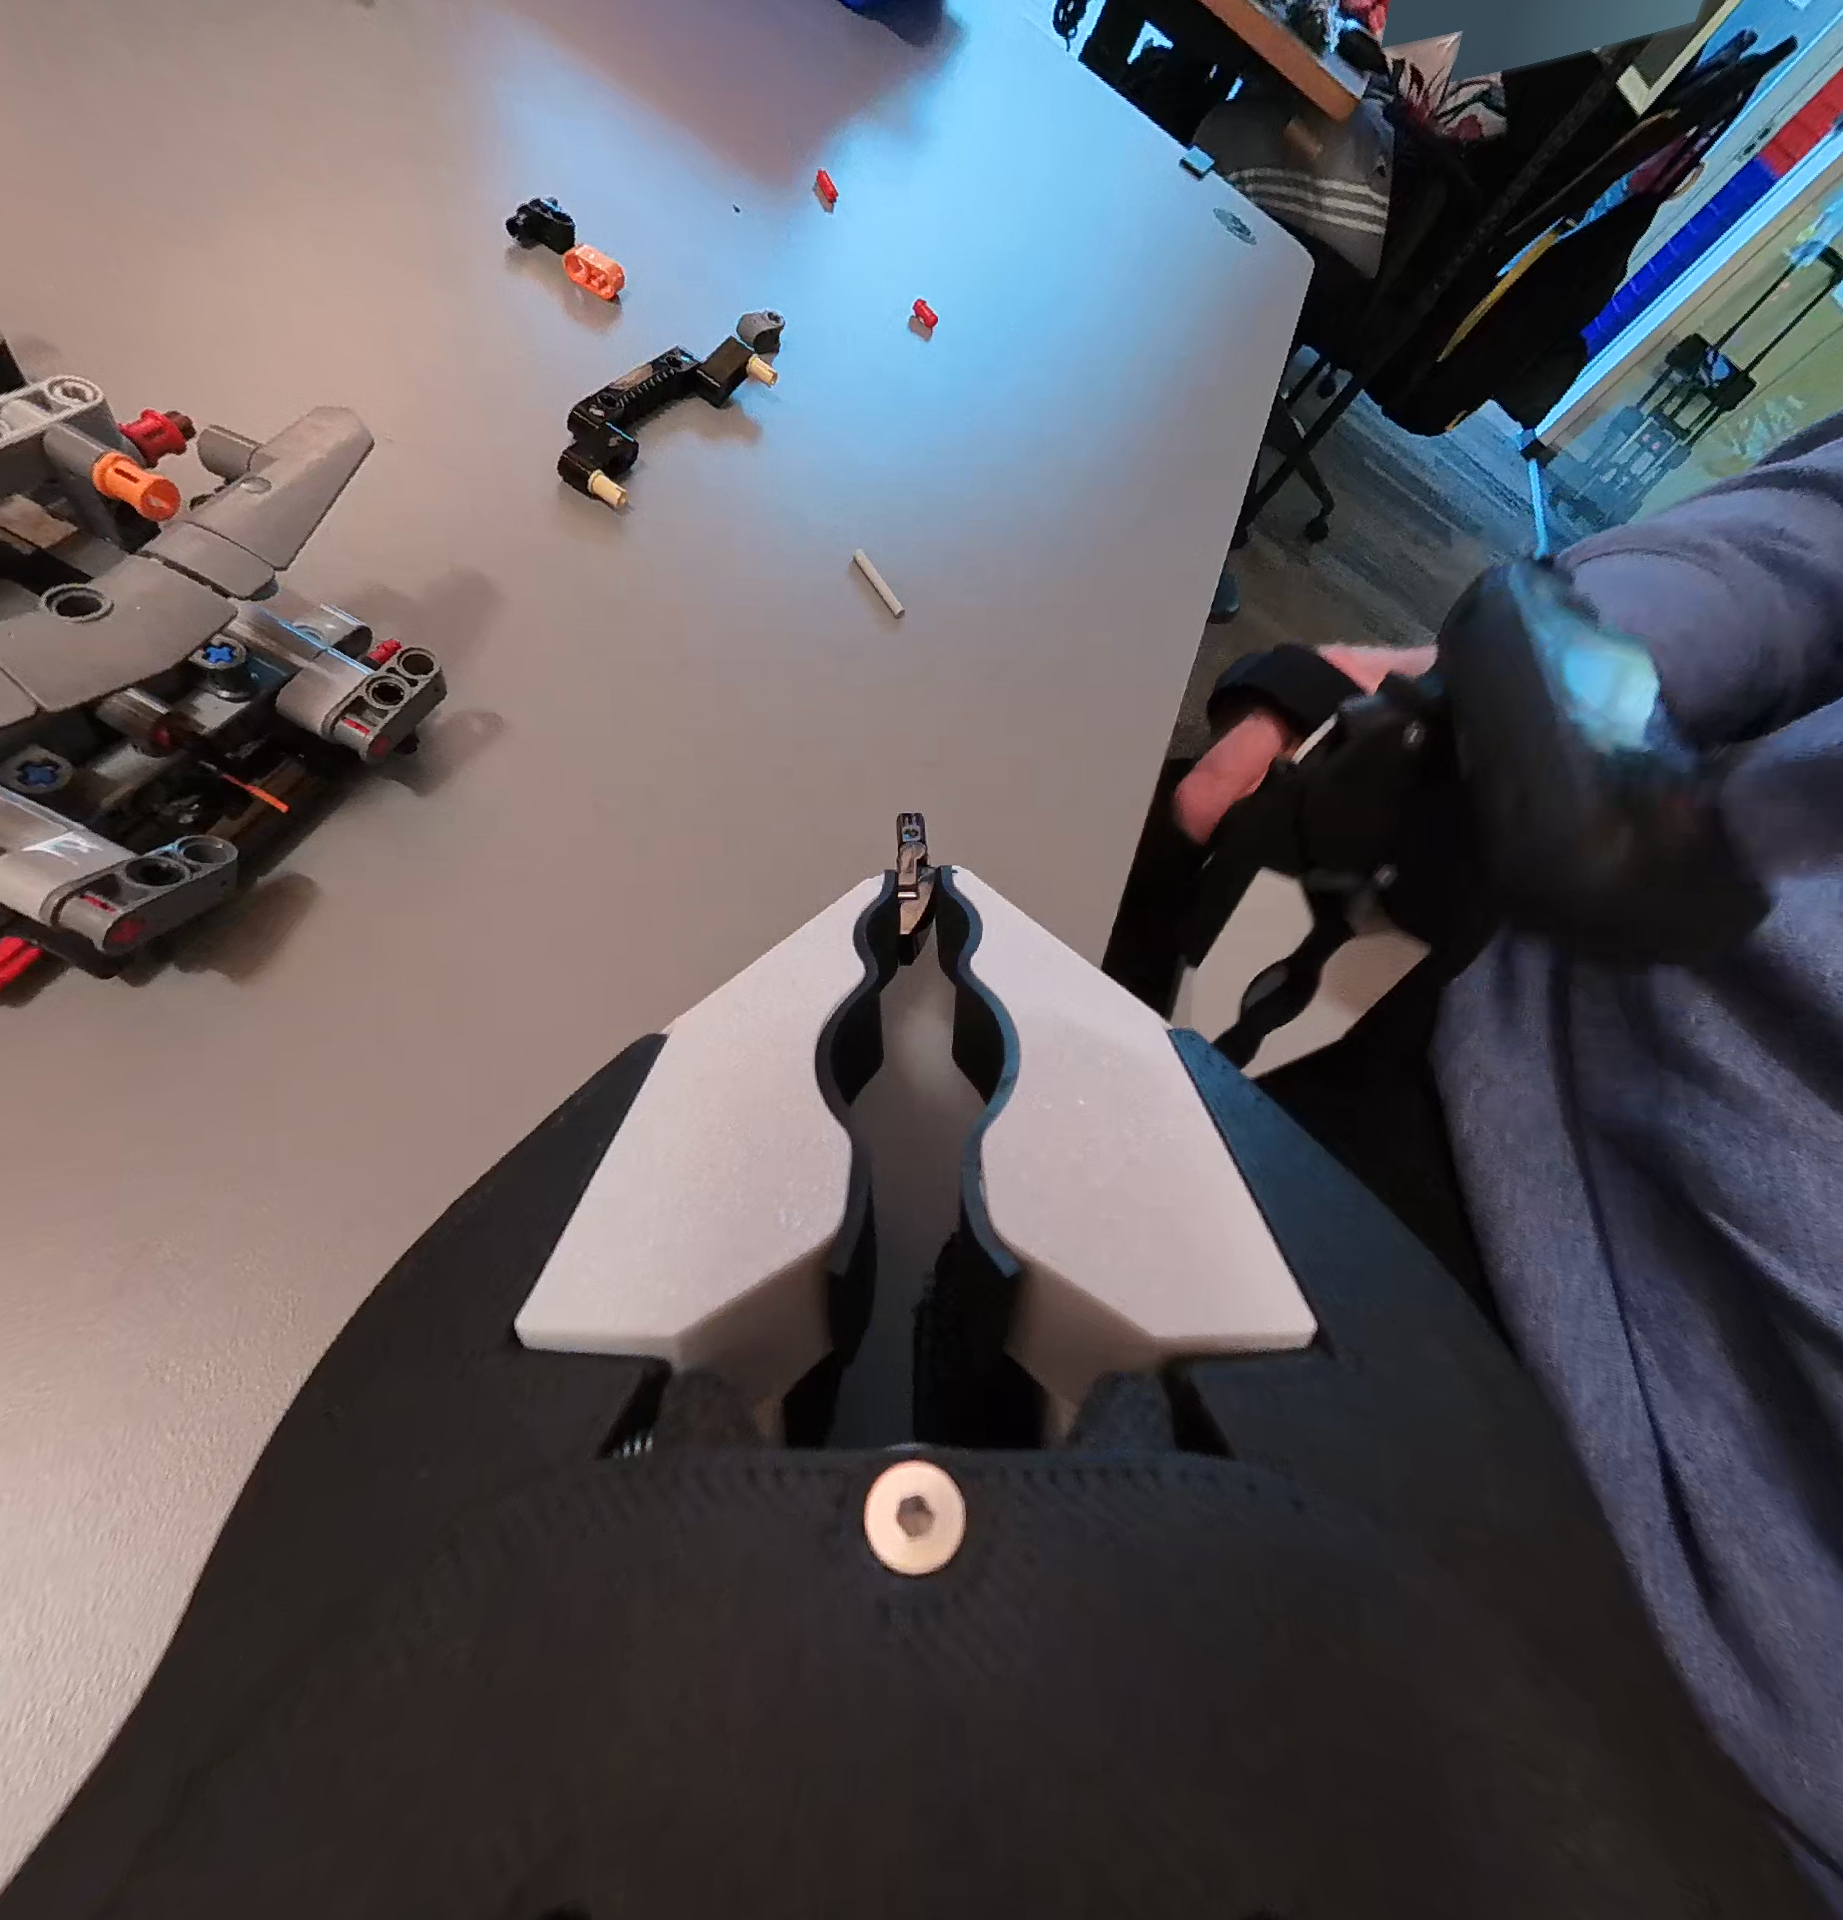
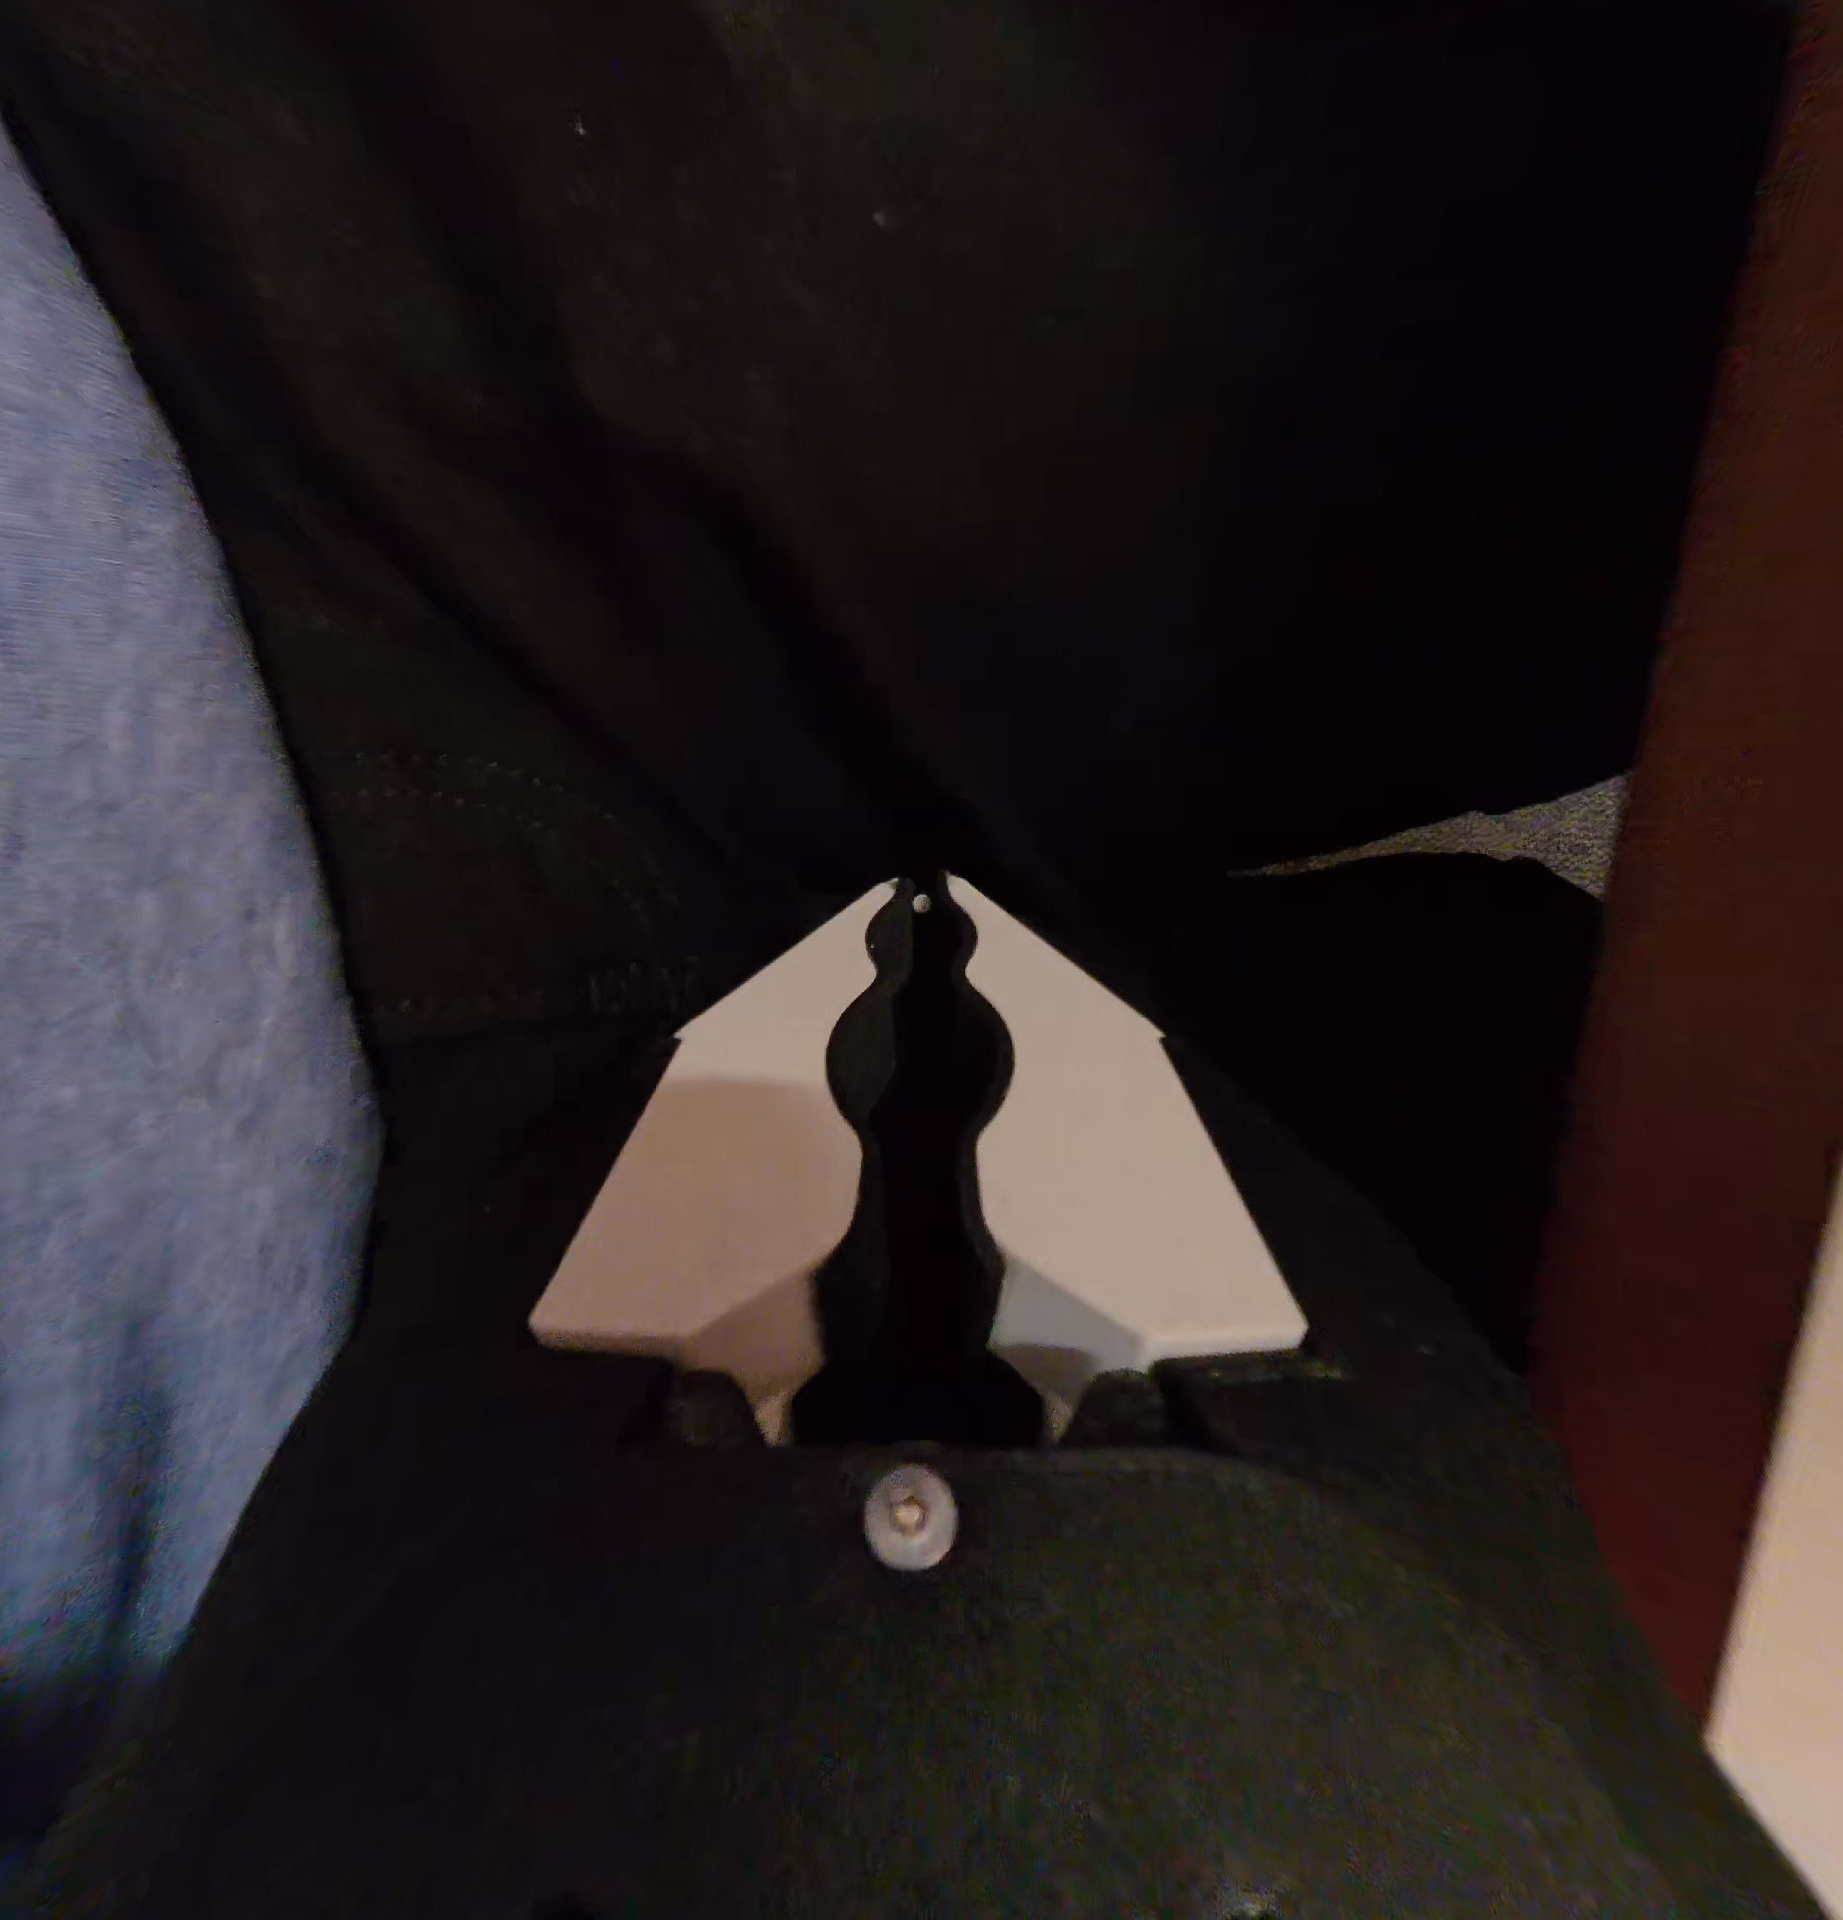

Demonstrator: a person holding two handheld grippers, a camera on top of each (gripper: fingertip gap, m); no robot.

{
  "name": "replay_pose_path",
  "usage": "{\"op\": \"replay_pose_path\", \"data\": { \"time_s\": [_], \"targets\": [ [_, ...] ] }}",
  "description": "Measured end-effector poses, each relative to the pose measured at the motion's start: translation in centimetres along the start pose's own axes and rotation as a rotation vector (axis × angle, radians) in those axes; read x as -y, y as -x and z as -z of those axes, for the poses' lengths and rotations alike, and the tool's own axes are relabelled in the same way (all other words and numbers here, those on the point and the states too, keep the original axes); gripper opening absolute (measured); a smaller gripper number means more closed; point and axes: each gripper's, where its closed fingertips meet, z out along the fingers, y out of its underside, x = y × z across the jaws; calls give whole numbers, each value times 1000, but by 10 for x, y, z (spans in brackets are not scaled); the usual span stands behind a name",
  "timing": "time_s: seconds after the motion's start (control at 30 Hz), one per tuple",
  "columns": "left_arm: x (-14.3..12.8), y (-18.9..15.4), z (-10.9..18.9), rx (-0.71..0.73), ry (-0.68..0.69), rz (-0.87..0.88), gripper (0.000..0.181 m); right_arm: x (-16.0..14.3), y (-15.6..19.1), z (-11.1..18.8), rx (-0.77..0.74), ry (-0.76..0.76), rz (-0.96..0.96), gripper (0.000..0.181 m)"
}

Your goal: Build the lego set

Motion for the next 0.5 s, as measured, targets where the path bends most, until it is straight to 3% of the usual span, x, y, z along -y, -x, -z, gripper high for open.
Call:
{"op": "replay_pose_path", "data": {
  "time_s": [0.17,0.37,0.5],
  "targets": [
    [8,-3,6,-1,-68,-21,4,37,-7,54,-21,-220,-40,1],
    [36,-11,22,-74,-260,2,4,99,-59,158,-83,-648,-130,0],
    [53,-11,29,-91,-361,-13,4,114,-98,196,-12,-851,-190,0]
  ]
}}
